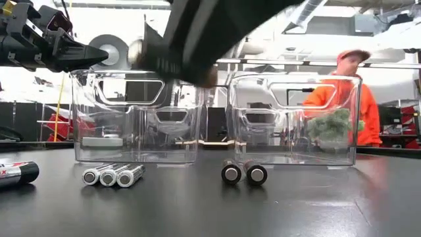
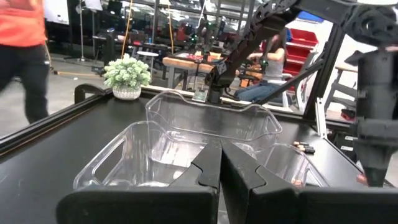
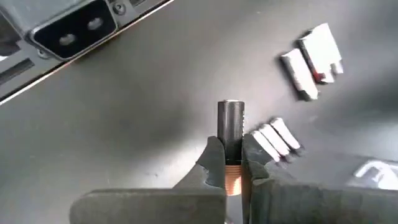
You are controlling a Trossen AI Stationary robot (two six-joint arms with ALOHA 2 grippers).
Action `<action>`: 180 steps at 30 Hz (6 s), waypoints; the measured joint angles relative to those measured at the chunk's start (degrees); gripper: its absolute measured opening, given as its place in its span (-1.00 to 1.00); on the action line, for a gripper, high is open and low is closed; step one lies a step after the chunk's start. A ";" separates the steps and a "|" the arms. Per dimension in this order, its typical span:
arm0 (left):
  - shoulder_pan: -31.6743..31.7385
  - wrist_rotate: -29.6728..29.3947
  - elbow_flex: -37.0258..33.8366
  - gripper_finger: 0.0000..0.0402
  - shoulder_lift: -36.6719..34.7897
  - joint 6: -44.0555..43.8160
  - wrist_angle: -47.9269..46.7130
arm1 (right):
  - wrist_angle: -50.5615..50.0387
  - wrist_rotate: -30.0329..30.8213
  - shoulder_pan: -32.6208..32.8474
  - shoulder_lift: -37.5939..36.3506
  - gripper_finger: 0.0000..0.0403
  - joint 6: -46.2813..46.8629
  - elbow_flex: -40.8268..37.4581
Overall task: Sort batteries
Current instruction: Put the black battery into the right transparent bin
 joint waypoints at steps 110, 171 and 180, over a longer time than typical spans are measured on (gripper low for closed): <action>0.00 0.00 -0.04 -1.00 0.00 0.02 0.28 | -19.61 2.84 -15.92 -17.03 0.06 24.14 -21.04; -2.41 7.64 -0.07 -1.00 0.40 0.17 0.17 | 6.38 3.55 -0.49 -6.75 -0.13 2.36 -20.80; -2.43 7.08 -0.07 -1.00 1.11 0.22 0.26 | 6.13 3.54 -1.35 -4.54 -0.13 -1.30 -20.80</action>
